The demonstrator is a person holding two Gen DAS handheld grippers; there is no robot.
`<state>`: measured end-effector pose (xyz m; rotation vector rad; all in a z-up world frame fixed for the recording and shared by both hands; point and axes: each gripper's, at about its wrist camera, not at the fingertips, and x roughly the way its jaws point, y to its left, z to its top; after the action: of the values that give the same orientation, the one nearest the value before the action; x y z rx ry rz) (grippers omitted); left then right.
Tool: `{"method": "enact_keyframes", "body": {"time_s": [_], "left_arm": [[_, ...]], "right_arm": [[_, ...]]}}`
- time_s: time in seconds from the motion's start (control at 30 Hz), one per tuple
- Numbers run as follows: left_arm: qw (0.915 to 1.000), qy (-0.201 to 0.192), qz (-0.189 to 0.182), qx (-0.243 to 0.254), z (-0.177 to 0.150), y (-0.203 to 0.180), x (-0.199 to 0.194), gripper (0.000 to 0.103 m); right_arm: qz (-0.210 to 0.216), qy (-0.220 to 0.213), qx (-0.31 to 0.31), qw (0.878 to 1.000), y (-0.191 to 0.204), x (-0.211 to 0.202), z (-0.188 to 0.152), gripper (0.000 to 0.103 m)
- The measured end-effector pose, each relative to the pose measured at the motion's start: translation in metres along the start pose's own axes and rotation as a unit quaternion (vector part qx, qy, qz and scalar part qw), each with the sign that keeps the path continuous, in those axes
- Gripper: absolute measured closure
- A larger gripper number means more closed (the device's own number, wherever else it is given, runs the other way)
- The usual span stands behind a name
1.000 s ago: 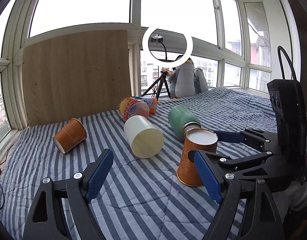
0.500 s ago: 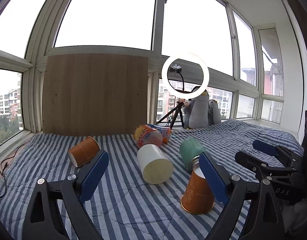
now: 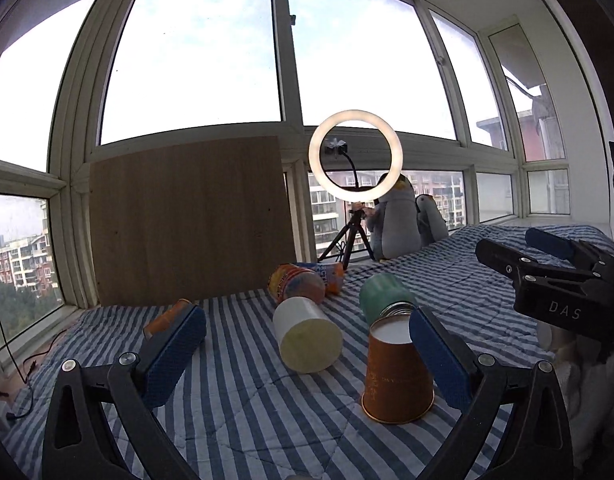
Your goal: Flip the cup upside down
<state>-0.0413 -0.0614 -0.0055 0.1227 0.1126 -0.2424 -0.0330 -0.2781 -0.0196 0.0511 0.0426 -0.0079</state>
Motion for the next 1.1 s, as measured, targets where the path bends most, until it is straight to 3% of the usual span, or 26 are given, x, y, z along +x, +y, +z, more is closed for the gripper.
{"method": "enact_keyframes", "body": {"time_s": [0.3,1.1], "left_arm": [[0.9994,0.016,0.006,-0.03,-0.002,0.014,0.004,0.0],[0.9988,0.012,0.011,-0.045,-0.001,0.018,0.001,0.0]], "right_arm": [[0.0,-0.015,0.019,1.0,-0.007,-0.007,0.0,0.007],[0.004,-0.008,0.02,1.0,-0.008,-0.004,-0.001,0.004]]}}
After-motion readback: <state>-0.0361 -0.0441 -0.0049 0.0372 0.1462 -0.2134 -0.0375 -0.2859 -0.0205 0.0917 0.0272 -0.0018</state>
